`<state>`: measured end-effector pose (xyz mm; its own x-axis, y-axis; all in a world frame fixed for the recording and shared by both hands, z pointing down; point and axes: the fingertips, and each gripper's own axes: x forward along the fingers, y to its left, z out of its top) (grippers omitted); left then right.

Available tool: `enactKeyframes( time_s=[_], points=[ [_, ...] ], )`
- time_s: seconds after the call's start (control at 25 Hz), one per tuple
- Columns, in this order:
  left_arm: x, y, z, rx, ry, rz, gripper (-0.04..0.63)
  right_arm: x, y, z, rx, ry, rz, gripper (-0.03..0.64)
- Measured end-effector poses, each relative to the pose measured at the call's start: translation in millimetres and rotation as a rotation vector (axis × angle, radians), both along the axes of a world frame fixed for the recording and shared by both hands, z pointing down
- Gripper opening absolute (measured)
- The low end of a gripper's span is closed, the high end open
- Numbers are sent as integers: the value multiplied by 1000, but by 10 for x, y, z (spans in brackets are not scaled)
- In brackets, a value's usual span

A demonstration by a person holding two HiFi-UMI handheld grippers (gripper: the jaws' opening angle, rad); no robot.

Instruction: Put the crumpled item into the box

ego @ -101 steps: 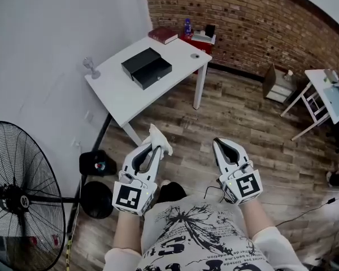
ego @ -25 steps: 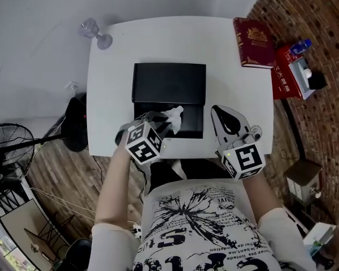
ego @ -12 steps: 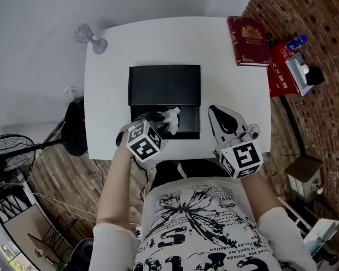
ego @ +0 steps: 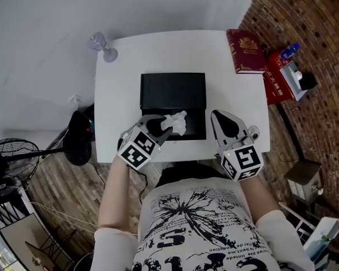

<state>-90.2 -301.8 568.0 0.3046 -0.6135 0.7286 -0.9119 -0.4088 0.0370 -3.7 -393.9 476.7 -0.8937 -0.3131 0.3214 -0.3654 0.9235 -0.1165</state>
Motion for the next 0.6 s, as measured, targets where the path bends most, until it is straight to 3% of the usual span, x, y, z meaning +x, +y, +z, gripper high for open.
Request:
enactKeyframes(
  time_s=[0.4, 0.6],
  points=[
    [-329, 345, -1357, 388, 43, -212, 49, -102, 470, -578, 91, -49, 1, 15],
    [-524, 617, -1779, 513, 55, -307, 18, -141, 668, -817, 136, -77, -2, 15]
  ],
)
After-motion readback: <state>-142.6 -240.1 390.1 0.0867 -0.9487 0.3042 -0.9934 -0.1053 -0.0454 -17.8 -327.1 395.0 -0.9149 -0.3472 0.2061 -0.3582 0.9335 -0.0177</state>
